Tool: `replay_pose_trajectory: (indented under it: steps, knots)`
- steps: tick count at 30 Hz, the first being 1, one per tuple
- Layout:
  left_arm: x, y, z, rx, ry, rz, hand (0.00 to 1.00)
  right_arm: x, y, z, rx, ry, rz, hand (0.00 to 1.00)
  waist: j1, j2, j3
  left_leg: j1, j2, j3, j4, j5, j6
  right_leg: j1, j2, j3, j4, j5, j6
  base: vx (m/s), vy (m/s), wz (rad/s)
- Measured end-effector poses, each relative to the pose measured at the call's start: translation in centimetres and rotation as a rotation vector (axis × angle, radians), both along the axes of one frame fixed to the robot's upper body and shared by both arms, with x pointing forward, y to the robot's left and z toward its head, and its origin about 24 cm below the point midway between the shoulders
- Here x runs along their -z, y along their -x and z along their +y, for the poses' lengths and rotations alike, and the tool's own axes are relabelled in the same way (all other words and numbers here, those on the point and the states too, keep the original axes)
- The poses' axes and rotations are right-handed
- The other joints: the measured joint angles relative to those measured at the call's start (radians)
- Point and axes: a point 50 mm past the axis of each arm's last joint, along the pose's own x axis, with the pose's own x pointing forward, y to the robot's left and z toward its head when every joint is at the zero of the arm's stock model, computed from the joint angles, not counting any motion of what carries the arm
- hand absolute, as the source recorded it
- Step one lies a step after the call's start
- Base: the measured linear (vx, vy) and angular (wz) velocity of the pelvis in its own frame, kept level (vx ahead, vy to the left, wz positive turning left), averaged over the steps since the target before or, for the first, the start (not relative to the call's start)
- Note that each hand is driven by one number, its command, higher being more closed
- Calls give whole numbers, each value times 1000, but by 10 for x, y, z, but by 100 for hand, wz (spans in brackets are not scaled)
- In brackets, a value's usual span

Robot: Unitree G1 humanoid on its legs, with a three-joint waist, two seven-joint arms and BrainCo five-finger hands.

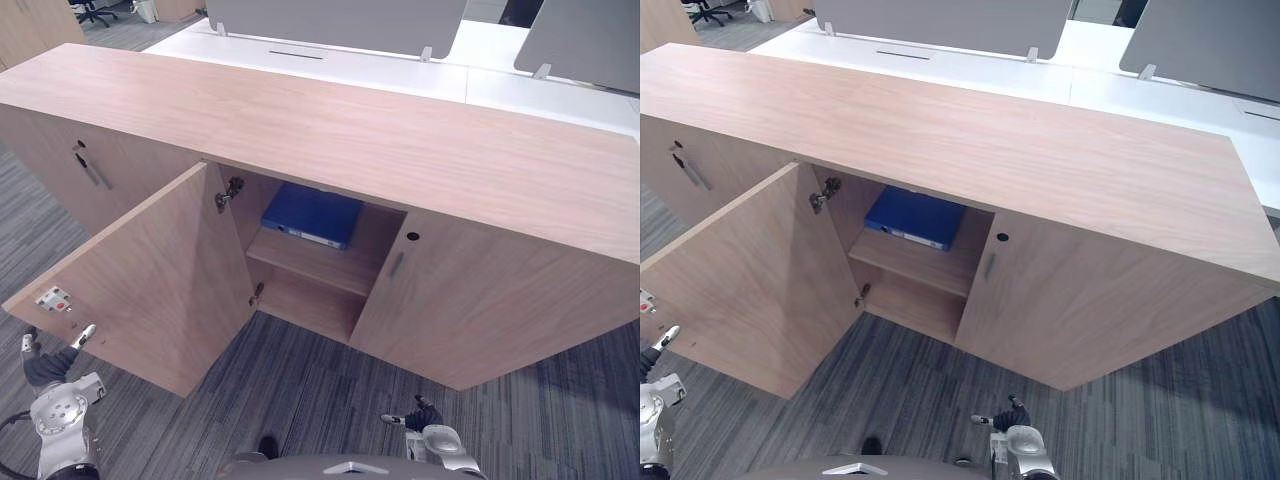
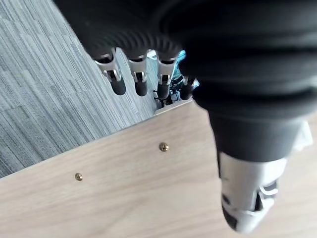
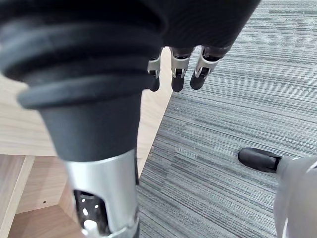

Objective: Walk over to the cabinet, pick up the folder, carry it to the office cabinet, place the folder inside the office cabinet, then close the office cabinet door

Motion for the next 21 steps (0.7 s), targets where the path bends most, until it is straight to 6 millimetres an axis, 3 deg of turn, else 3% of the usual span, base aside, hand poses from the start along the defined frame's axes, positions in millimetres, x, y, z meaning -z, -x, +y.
replay_pose_trajectory:
  steps: [12,17,21]
  knots:
    - [-9,-3,8,17,-72,32,0,0,1,-2,1,4,2,0,13,-2,0,3,4,18,0,-9,-5,-2,8,29,-11,8,1,10,-5,-4]
    - [-7,-5,-3,73,-80,48,0,2,8,-2,5,3,20,0,28,-4,1,4,4,23,0,-9,-5,-5,7,39,-7,8,1,-27,-5,-2]
    - [1,7,-27,122,-49,42,0,4,14,-2,9,1,36,0,39,-4,1,4,1,22,0,-9,-4,-6,5,47,-5,8,0,0,0,0]
